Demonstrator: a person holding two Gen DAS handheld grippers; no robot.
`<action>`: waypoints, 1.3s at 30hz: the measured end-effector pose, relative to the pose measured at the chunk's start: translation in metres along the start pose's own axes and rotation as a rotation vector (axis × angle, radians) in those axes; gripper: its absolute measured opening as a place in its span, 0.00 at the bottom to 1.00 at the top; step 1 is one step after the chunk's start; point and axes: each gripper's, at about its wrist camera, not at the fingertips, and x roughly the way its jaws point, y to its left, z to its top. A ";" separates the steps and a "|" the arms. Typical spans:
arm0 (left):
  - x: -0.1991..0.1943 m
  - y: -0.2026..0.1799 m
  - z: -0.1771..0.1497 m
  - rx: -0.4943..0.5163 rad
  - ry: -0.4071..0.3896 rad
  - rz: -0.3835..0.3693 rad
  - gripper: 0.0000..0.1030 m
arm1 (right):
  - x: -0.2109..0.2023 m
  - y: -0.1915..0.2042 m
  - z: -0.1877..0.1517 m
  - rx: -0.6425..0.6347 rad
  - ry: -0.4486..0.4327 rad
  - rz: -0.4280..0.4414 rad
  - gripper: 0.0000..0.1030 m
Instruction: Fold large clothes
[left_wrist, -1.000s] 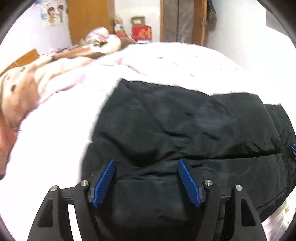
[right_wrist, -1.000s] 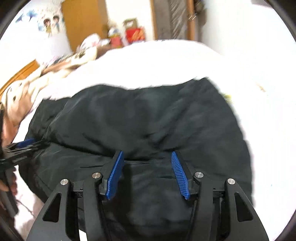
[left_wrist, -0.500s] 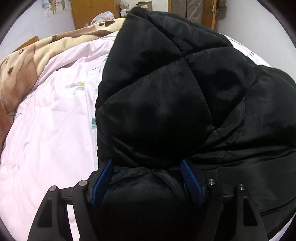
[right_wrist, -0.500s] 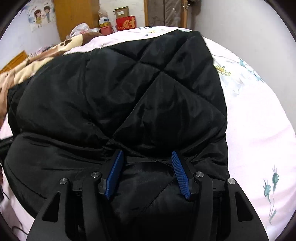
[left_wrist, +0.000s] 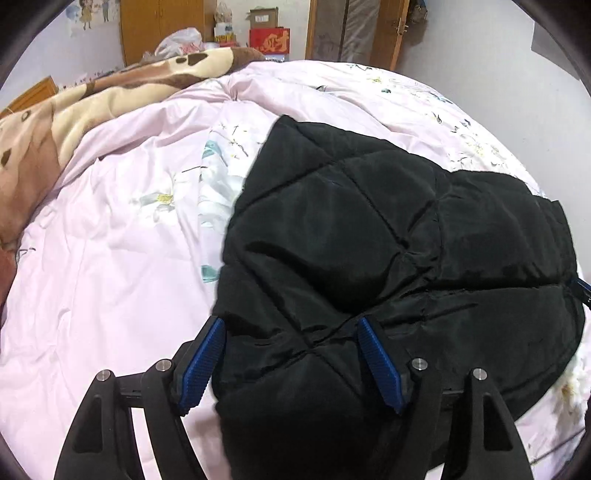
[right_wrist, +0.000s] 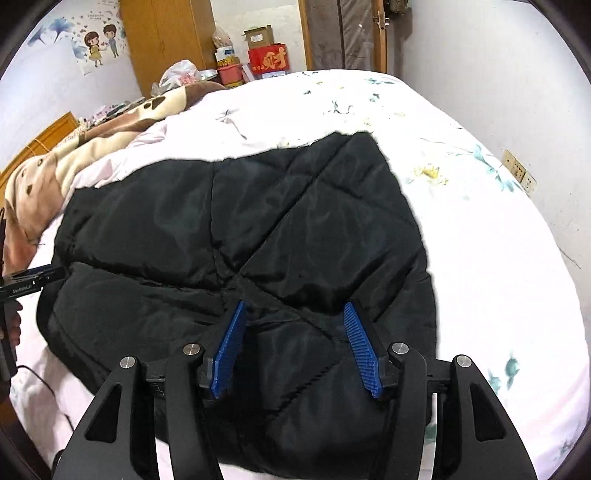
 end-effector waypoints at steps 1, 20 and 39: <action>-0.001 0.004 0.003 0.001 0.006 -0.008 0.72 | -0.002 -0.002 0.001 -0.005 0.002 -0.013 0.54; 0.076 0.054 0.007 -0.080 0.234 -0.253 0.94 | 0.032 -0.071 -0.002 0.121 0.197 0.115 0.81; 0.125 0.029 0.013 -0.046 0.339 -0.256 0.90 | 0.096 -0.053 0.004 0.170 0.374 0.334 0.76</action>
